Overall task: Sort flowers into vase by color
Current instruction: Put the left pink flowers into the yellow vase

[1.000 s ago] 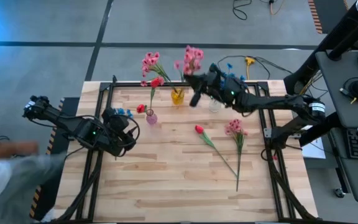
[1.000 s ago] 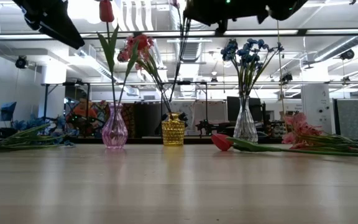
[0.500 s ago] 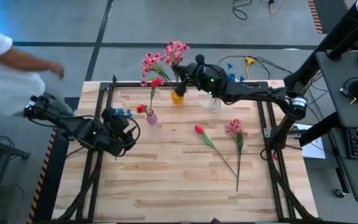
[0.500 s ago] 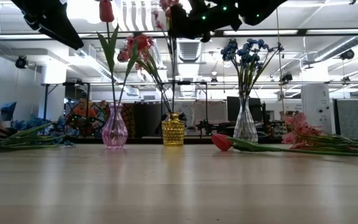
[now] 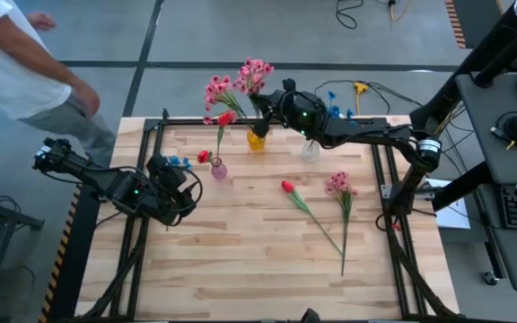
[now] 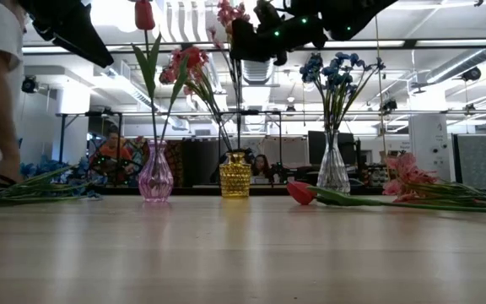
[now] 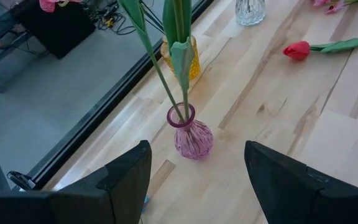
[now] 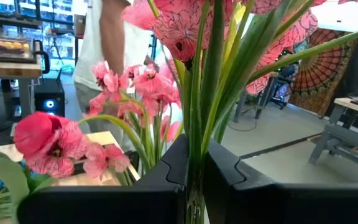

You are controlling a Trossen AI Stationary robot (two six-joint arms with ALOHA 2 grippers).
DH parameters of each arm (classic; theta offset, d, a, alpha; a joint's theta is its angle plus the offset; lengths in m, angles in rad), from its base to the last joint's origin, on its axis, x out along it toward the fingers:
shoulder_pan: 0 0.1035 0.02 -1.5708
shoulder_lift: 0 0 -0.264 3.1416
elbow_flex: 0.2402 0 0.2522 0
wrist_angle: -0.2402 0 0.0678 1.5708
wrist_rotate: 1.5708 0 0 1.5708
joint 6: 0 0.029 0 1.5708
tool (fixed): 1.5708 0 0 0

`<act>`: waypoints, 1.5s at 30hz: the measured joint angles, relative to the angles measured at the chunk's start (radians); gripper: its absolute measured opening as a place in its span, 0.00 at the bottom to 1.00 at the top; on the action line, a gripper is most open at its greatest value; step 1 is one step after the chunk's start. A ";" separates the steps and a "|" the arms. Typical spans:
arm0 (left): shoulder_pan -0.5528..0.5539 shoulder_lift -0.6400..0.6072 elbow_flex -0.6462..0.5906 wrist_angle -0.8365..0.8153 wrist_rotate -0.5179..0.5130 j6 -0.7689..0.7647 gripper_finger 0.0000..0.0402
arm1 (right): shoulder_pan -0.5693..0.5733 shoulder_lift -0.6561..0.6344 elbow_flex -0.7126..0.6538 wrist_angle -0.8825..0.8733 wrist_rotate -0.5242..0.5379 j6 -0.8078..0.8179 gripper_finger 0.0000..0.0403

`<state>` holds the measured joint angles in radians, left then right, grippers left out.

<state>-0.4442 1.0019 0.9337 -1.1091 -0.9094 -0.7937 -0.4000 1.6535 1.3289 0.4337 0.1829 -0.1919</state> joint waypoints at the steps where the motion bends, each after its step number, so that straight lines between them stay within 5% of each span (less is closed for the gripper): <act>1: 0.000 0.000 0.000 0.000 -0.001 0.000 0.60 | 0.000 0.000 -0.003 0.000 0.000 0.002 0.04; 45: 0.000 0.000 0.000 0.002 -0.025 -0.003 0.60 | -0.003 0.001 -0.181 0.136 0.003 0.104 0.04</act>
<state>-0.4442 1.0019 0.9337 -1.1076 -0.9341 -0.7971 -0.4030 1.6547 1.1475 0.5701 0.1860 -0.0875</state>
